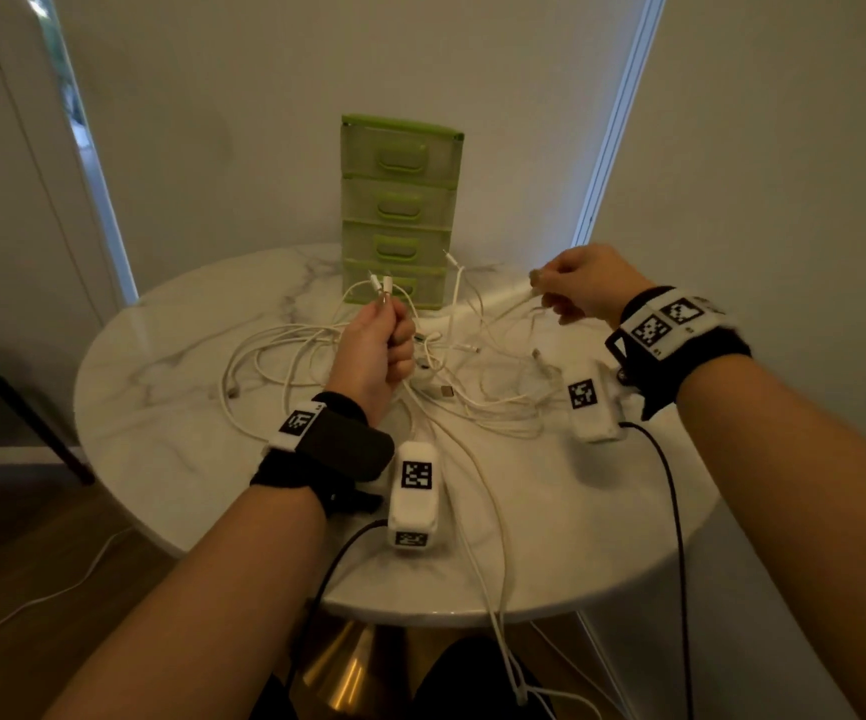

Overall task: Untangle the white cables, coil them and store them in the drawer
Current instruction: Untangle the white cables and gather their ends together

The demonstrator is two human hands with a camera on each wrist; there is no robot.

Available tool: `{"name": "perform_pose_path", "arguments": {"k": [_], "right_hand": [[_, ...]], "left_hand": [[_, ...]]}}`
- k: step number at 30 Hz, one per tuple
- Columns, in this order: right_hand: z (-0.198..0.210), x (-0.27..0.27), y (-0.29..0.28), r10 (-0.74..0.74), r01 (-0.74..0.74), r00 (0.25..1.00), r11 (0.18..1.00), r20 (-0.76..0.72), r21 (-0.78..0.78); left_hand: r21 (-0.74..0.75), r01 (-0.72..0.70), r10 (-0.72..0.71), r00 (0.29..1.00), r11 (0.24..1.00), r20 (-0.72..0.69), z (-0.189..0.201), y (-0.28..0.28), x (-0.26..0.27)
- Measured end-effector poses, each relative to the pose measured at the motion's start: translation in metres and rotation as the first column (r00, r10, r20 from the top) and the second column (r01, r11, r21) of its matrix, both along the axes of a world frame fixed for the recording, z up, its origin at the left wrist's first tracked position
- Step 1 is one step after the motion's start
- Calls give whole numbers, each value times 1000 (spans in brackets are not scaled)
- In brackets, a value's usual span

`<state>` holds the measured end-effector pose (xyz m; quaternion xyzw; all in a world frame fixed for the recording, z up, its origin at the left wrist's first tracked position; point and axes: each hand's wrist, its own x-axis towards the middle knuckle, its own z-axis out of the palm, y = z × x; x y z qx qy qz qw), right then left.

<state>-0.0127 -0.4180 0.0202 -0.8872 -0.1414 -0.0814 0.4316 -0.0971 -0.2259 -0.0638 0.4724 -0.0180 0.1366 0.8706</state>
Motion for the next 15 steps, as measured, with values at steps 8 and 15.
{"name": "perform_pose_path", "arguments": {"k": [8,15], "right_hand": [[35,-31,28,200,-192,978,766,57,614],[46,-56,29,481,-332,871,429,99,840]], "left_hand": [[439,-123,89,991,890,99,36,-19,-10],[591,-358,367,924,723,110,40,-9,-4]]}}
